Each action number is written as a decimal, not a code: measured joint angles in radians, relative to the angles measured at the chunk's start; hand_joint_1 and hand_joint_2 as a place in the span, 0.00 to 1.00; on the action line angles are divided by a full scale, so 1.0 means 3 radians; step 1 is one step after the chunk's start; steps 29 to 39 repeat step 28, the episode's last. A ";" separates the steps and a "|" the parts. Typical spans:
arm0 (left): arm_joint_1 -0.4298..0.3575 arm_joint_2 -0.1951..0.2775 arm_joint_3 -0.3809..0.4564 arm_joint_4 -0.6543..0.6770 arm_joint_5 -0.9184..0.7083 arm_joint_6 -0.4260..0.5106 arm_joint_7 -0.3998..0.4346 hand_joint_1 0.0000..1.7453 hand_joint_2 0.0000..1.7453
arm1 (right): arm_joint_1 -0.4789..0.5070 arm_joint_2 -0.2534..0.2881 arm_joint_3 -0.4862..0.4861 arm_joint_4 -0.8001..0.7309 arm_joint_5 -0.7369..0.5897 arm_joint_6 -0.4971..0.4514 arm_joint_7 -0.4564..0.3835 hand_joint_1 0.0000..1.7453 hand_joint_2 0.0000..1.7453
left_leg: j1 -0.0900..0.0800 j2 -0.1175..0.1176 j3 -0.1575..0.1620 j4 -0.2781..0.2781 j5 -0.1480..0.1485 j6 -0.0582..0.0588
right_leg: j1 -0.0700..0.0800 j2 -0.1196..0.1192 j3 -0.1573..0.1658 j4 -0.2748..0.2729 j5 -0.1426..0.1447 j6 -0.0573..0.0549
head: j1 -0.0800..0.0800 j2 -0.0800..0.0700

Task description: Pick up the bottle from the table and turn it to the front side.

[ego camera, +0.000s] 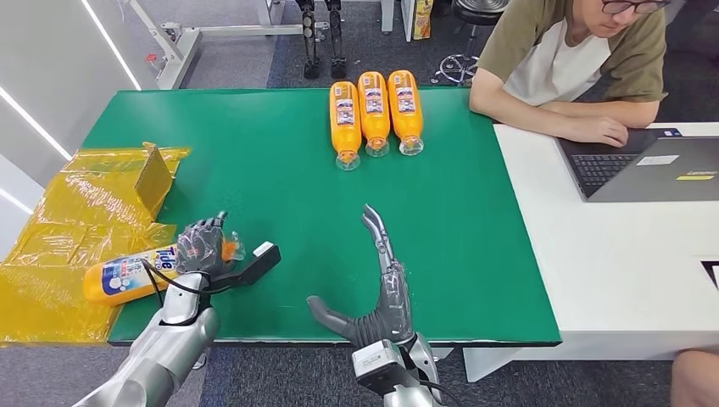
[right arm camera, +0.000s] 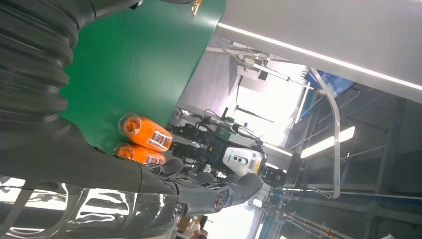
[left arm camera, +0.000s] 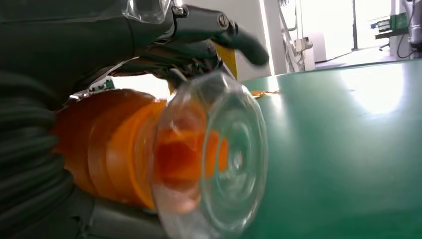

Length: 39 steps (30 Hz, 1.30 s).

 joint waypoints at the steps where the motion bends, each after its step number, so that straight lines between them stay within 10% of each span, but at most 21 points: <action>1: 0.0001 -0.0004 0.0011 0.0000 0.0047 -0.0003 -0.0056 0.00 1.00 | 0.0000 0.0000 0.0000 0.0000 0.0000 0.0001 0.0000 0.00 1.00 | 0.0000 0.0000 0.0000 0.0000 0.0000 0.0000 | 0.0000 0.0000 0.0000 0.0000 0.0000 0.0000 | 0.0000 0.0000; 14: -0.0147 -0.0146 0.0652 -0.0004 0.1000 -0.0914 -0.1084 0.00 1.00 | 0.0001 0.0000 -0.0002 0.0023 -0.0034 0.0011 -0.0049 0.00 1.00 | -0.0002 -0.0010 0.0003 0.0000 0.0002 -0.0001 | -0.0001 -0.0011 0.0006 -0.0001 -0.0001 0.0000 | 0.0000 0.0000; 25: -0.0350 -0.0218 0.1296 -0.0158 0.2222 -0.2929 -0.2752 0.00 1.00 | -0.0040 0.0006 -0.0002 0.0165 -0.0168 0.0063 -0.0139 0.00 1.00 | 0.0000 -0.0013 0.0003 0.0001 0.0007 -0.0006 | 0.0000 -0.0013 0.0006 0.0001 0.0005 -0.0007 | 0.0000 0.0000; 39: -0.0307 -0.0216 0.1213 -0.0444 0.2852 -0.3193 -0.2841 0.00 1.00 | -0.0045 0.0010 -0.0002 0.0195 -0.0186 0.0061 -0.0151 0.00 1.00 | 0.0000 -0.0011 0.0002 0.0001 0.0007 -0.0006 | 0.0000 -0.0011 0.0004 0.0001 0.0005 -0.0008 | 0.0000 0.0000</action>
